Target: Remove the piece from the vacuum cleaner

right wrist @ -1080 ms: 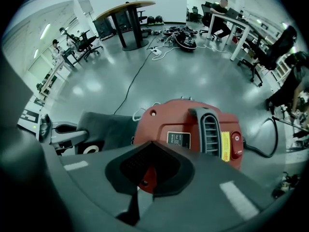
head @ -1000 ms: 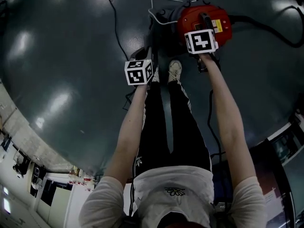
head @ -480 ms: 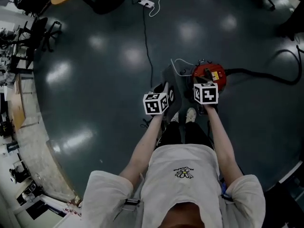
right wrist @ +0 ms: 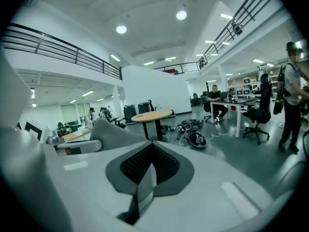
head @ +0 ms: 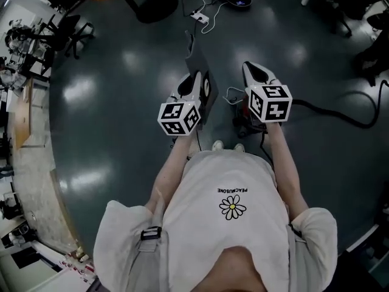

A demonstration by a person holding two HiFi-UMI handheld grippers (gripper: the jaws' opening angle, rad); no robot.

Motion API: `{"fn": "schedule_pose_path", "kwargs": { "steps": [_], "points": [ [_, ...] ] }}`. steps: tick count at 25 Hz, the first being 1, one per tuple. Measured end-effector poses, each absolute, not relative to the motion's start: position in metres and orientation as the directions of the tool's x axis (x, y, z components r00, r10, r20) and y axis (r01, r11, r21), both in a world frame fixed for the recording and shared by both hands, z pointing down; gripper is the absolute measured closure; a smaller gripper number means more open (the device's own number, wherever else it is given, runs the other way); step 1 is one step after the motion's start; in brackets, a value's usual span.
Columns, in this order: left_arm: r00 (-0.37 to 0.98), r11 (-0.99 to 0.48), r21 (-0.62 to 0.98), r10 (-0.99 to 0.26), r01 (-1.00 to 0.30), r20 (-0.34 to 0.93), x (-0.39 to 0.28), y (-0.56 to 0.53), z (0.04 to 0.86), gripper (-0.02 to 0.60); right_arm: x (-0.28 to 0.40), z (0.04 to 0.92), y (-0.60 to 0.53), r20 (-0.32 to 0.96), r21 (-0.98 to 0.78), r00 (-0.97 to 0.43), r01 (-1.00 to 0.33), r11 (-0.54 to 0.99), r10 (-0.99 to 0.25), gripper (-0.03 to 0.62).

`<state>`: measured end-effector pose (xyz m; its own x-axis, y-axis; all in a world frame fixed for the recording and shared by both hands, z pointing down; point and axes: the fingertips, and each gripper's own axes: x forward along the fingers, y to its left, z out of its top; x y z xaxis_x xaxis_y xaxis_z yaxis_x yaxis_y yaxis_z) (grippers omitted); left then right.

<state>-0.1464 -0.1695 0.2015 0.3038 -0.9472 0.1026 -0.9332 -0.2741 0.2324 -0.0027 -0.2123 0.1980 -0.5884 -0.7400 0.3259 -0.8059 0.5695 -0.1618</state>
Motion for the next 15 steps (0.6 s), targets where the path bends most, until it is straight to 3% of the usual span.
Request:
{"fn": "schedule_pose_path", "kwargs": {
  "steps": [7,15],
  "points": [
    [0.249,-0.251,0.157,-0.968,-0.955,-0.036,-0.157,-0.162,0.136,0.567,-0.027,0.160,-0.195,0.224,-0.113,-0.644,-0.762,0.637,-0.731,0.574],
    [0.242,-0.246,0.159,-0.969,-0.956,-0.045,-0.157,-0.158,0.126,0.567,-0.030,0.155,-0.183,0.213,-0.081,-0.646,-0.759,0.646,-0.733,0.574]
  ]
}}
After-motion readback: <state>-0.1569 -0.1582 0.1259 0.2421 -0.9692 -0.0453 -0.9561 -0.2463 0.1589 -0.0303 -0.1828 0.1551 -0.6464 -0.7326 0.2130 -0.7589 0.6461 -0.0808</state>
